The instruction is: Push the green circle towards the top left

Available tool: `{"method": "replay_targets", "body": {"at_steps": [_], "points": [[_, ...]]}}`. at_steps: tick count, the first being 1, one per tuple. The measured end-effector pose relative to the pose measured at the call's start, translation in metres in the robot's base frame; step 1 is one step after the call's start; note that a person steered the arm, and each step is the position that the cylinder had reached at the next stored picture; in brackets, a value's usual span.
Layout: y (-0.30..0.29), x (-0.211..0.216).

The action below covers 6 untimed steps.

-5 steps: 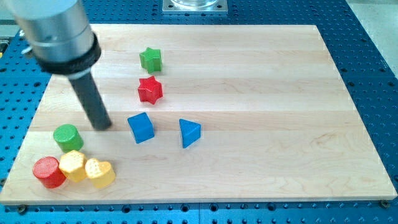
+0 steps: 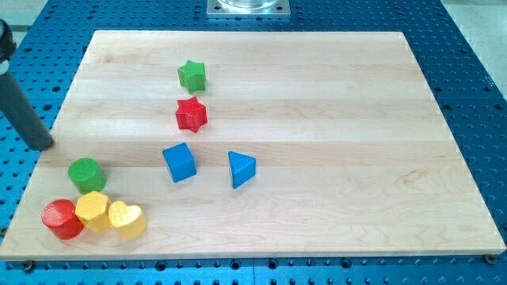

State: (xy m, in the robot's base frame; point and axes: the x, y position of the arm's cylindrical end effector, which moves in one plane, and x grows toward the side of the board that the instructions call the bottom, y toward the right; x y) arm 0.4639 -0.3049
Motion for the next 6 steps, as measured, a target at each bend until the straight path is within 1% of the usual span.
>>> {"method": "replay_targets", "body": {"at_steps": [2, 3, 4, 5, 6], "points": [[0.001, 0.139], [0.004, 0.152], [0.017, 0.153], [0.055, 0.154], [0.055, 0.154]]}}
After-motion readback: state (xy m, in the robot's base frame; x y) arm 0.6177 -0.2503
